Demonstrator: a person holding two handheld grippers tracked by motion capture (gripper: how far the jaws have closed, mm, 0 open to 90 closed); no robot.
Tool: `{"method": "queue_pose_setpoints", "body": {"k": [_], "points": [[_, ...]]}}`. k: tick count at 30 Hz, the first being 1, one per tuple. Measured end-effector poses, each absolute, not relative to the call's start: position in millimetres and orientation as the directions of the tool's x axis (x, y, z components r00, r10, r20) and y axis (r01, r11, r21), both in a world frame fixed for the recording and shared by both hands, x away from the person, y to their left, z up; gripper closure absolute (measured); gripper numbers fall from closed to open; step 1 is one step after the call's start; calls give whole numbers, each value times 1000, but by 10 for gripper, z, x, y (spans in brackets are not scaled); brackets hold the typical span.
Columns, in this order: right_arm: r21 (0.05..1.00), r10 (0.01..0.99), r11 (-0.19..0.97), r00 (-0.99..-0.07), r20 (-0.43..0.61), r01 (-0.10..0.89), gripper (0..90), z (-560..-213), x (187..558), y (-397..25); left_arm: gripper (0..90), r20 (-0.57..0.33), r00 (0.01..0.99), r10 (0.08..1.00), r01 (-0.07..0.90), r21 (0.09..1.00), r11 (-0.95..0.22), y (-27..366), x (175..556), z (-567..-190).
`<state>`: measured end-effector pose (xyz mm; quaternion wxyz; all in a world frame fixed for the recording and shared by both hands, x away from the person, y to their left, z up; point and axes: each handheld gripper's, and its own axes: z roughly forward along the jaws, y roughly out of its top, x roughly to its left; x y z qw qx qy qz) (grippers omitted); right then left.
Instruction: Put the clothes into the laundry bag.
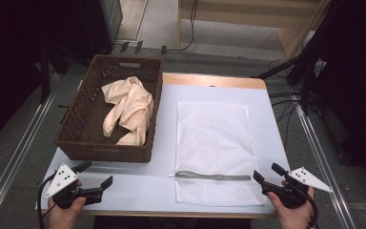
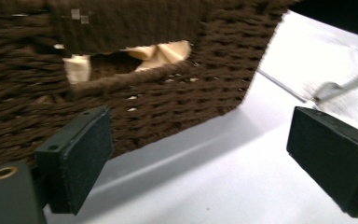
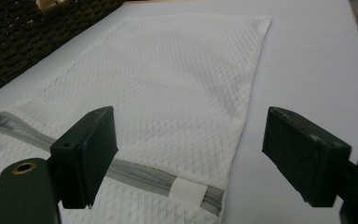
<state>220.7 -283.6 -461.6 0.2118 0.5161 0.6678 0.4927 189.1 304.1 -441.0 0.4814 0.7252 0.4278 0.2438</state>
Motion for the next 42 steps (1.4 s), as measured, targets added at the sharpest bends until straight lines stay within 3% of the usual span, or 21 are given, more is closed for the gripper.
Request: {"method": "queue_pose_setpoints", "body": {"k": [3, 6, 7, 8, 11, 12, 13, 15, 17, 20, 25, 28, 31, 39, 42], "points": [[869, 913, 1, -355, 201, 495, 264, -4609, 2229, -2786, 230, -77, 516, 853, 395, 905, -157, 3020, 1902, -4430], [870, 913, 38, -372, 170, 491, 464, -4604, 2213, -2729, 456, -98, 518, 850, 418, 896, -151, 2977, 1933, -4447], [870, 913, 38, -372, 170, 491, 464, -4604, 2213, -2729, 559, -98, 518, 850, 418, 896, -151, 2977, 1933, -4447], [876, 907, 61, -393, 152, 479, 549, -4613, 2201, -2688, 647, -133, 559, 819, 428, 892, -147, 2914, 1972, -4439], [883, 905, 57, -398, 152, 467, 611, -4631, 2191, -2665, 801, -168, 617, 769, 440, 883, -161, 2819, 1998, -4433], [890, 892, 36, -416, 176, 455, 694, -4660, 2190, -2646, 840, -177, 635, 752, 454, 873, -179, 2717, 2007, -4441], [890, 892, 36, -416, 176, 455, 694, -4660, 2190, -2646, 863, -177, 635, 752, 454, 873, -179, 2717, 2007, -4441], [876, 907, 20, -378, 187, 481, 809, -4690, 2194, -2584, 892, -168, 633, 756, 467, 862, -200, 2575, 2034, -4447], [872, 920, 36, -357, 163, 489, 814, -4694, 2198, -2551, 900, -174, 643, 746, 469, 859, -204, 2529, 2056, -4445], [860, 889, -28, -380, 254, 510, 847, -4700, 2189, -2455, 900, -232, 684, 692, 490, 848, -200, 2285, 2155, -4450], [853, 876, -3, -410, 253, 522, 860, -4711, 2196, -2396, 900, -223, 736, 639, 468, 850, -243, 1919, 2235, -4436], [854, 898, 40, -393, 197, 519, 898, -4746, 2192, -2343, 900, -214, 779, 590, 457, 837, -300, 1497, 2325, -4461], [858, 907, 41, -379, 183, 513, 900, -4737, 2189, -2332, 900, -224, 800, 557, 462, 823, -332, 1264, 2374, -4517], [857, 886, 112, -440, 143, 504, 900, -4723, 2209, -2185, 881, -243, 830, 503, 471, 788, -397, 1021, 2426, -4688], [852, 860, 165, -495, 123, 498, 877, -4723, 2234, -2023, 869, -210, 847, 488, 456, 759, -465, 936, 2395, -4756]]}}
